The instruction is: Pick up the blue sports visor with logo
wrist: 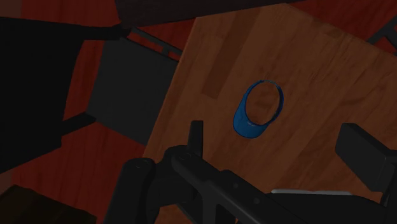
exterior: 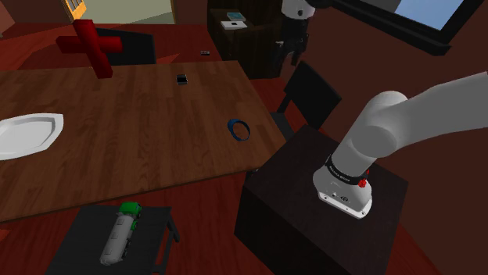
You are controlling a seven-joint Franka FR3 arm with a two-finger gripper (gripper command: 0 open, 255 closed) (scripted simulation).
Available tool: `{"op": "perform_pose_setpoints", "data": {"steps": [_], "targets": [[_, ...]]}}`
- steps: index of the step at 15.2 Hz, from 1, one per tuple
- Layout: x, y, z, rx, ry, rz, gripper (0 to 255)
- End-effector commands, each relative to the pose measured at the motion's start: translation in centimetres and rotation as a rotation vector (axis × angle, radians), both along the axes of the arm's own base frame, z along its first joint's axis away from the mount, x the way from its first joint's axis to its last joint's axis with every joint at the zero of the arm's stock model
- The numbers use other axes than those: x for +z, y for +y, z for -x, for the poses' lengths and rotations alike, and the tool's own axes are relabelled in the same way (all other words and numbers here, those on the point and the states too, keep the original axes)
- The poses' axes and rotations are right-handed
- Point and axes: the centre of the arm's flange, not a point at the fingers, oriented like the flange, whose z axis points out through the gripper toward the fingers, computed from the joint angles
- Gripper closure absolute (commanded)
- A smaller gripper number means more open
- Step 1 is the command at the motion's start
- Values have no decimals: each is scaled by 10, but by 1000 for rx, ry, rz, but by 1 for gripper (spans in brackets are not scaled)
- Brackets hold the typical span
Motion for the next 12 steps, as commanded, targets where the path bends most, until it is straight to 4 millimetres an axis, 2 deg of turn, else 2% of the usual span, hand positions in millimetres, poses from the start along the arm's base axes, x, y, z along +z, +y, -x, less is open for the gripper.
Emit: {"op": "perform_pose_setpoints", "data": {"steps": [1, 12], "targets": [[-26, 7, -6, -7, -3, -3, 0], [-156, 40, -57, -45, -10, -19, 0]]}}
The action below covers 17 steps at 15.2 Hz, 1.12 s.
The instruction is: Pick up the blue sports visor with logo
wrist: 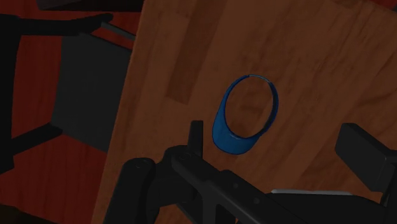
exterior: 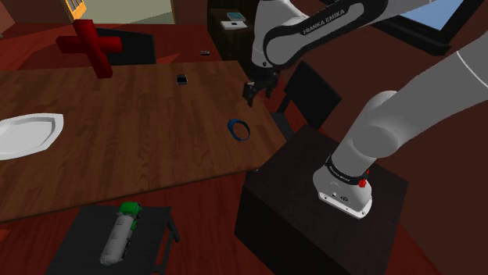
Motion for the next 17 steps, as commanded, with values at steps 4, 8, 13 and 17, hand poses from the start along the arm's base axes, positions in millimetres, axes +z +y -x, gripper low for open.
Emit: {"op": "perform_pose_setpoints", "data": {"steps": [4, 8, 13, 17], "targets": [[-58, 16, -24, -18, -6, -8, 0], [-106, 28, -44, -32, -8, -14, 0], [-158, 42, -66, -47, -11, -20, 0], [-179, 42, -66, -47, -11, -20, 0]]}}
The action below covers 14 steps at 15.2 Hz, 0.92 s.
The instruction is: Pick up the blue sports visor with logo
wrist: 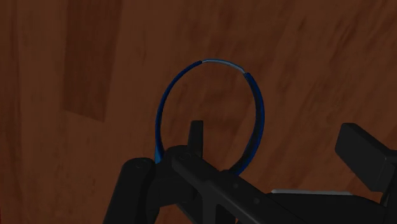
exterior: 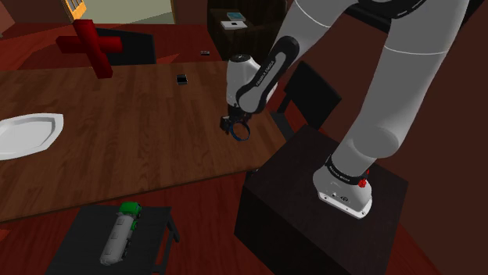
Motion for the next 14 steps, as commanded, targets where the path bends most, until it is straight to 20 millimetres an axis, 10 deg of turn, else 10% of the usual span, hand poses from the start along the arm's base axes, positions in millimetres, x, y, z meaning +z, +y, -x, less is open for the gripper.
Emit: {"op": "perform_pose_setpoints", "data": {"steps": [1, 5, 6, 14], "targets": [[-12, 0, 0, 0, -1, 0, 0], [-25, 0, 0, 0, -1, 0, 0], [-25, 0, 0, 0, -1, 0, 255], [-25, 0, 0, 0, -1, 0, 255]]}}
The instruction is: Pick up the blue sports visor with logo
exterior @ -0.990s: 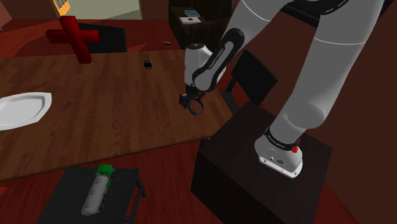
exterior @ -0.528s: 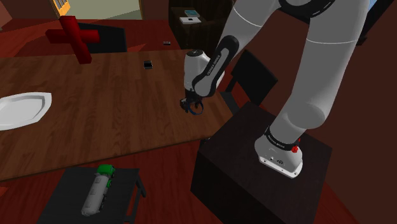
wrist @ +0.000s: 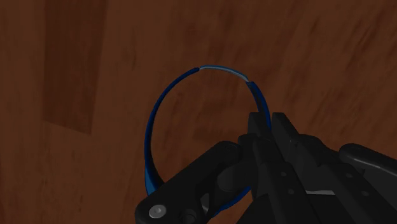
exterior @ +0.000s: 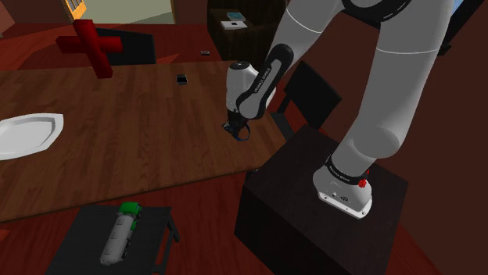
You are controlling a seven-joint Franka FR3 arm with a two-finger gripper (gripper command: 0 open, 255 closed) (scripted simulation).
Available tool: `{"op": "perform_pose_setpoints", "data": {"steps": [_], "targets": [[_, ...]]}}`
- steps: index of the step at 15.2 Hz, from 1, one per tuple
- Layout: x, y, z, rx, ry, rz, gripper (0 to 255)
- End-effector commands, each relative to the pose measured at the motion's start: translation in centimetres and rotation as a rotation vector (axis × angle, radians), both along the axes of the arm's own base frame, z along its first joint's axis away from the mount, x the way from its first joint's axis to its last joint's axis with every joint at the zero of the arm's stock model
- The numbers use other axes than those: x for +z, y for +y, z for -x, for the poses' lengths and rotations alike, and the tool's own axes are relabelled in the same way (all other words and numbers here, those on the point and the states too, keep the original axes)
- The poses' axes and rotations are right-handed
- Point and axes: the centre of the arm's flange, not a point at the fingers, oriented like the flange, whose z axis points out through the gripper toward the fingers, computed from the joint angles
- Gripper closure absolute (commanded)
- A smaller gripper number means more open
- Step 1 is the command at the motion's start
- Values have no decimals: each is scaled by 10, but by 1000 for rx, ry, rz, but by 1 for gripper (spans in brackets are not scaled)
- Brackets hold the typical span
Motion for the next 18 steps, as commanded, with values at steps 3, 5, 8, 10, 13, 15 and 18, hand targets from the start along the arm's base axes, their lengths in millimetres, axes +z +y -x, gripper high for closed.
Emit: {"op": "perform_pose_setpoints", "data": {"steps": [3, 5, 8, 10, 13, 15, 18], "targets": [[11, 0, 0, 0, 0, 0, 255], [21, 0, 0, 0, 0, 0, 255], [37, 0, 0, 0, 0, 0, 255], [48, 0, 0, 0, 0, 0, 255], [63, 0, 0, 0, 0, 0, 255], [74, 0, 0, 0, 0, 0, 255], [80, 0, 0, 0, 0, 0, 255]]}}
